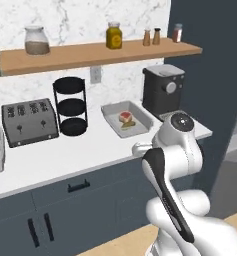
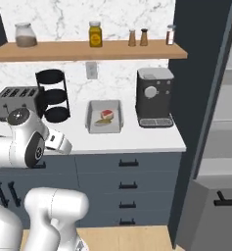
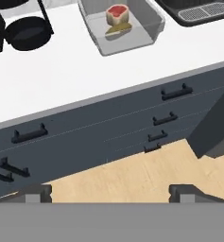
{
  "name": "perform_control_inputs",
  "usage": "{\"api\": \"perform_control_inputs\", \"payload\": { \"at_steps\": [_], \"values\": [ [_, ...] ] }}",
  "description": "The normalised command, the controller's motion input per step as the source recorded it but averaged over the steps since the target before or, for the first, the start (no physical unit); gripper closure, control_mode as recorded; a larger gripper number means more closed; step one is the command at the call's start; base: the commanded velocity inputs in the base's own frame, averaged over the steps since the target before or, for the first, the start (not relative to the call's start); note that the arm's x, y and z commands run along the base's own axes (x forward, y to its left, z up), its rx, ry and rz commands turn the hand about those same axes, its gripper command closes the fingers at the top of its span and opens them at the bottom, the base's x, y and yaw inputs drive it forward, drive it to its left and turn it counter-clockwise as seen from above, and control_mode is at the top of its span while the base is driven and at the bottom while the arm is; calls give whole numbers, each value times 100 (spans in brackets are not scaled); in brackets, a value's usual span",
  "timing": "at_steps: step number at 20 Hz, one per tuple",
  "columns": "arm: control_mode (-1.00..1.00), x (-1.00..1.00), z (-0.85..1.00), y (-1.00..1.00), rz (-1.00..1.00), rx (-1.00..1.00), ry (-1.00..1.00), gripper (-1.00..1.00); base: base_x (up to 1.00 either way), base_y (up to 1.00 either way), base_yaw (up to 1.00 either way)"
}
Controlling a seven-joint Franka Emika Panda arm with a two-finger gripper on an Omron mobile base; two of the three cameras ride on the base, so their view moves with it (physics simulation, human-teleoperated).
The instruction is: Place one potato and one steak in each tupperware on the nearby counter, to pack two identical lunches.
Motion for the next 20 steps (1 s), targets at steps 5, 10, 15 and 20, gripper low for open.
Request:
{"api": "perform_control_inputs", "payload": {
  "at_steps": [5, 10, 15, 20],
  "values": [
    [100, 0, 0, 0, 0, 0, 0, -100, 0, -100, -10],
    [100, 0, 0, 0, 0, 0, 0, -100, 0, -100, -10],
    [100, 0, 0, 0, 0, 0, 0, -100, 0, -100, -9],
    [100, 0, 0, 0, 0, 0, 0, -100, 0, -100, -9]
  ]
}}
